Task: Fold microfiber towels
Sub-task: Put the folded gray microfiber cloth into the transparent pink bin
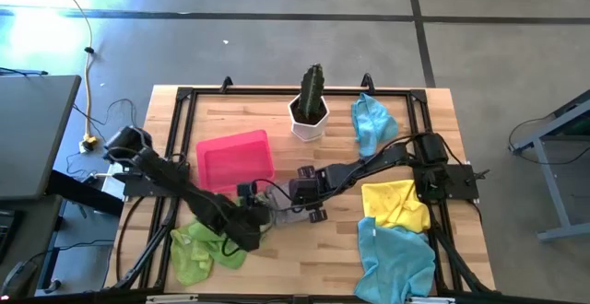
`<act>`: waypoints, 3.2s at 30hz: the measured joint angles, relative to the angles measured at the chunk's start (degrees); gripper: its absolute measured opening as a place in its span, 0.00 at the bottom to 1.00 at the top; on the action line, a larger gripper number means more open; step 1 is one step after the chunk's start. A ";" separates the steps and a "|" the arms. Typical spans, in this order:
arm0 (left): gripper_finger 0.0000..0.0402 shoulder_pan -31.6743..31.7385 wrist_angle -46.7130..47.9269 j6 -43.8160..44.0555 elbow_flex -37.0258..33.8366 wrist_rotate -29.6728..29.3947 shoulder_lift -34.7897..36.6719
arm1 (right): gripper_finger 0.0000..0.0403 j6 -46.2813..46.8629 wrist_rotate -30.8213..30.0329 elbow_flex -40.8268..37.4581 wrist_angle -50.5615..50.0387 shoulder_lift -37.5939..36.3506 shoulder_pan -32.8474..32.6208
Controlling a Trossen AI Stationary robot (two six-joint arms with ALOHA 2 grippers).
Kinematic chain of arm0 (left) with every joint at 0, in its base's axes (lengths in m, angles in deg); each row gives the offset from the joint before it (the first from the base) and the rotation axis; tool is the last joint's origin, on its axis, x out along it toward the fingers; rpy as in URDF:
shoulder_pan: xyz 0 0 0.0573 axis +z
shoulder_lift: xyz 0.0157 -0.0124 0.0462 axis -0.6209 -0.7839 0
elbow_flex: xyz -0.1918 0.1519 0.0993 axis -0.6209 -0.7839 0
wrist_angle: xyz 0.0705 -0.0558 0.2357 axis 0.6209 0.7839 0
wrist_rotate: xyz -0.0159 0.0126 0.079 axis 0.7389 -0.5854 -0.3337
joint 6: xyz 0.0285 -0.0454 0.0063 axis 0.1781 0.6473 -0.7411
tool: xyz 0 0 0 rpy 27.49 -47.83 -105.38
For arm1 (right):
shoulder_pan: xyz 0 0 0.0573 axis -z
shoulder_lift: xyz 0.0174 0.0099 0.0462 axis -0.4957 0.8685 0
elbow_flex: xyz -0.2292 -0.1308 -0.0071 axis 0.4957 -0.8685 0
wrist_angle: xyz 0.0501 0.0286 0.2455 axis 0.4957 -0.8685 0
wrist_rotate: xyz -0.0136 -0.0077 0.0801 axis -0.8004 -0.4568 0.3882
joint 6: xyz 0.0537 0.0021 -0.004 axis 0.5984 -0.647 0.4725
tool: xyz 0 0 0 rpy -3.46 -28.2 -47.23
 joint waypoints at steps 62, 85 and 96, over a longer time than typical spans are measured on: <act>0.54 19.80 -39.70 18.19 -10.49 16.67 -3.35 | 0.30 42.26 -16.06 -10.50 -18.71 -16.57 -7.80; 0.54 16.30 -45.21 20.38 -4.54 14.27 -7.98 | 0.30 45.73 -21.79 -44.04 41.70 -28.47 -9.66; 0.54 16.42 -46.16 21.56 -4.65 12.24 -9.21 | 0.30 49.74 -18.78 -47.35 43.33 -22.65 -9.72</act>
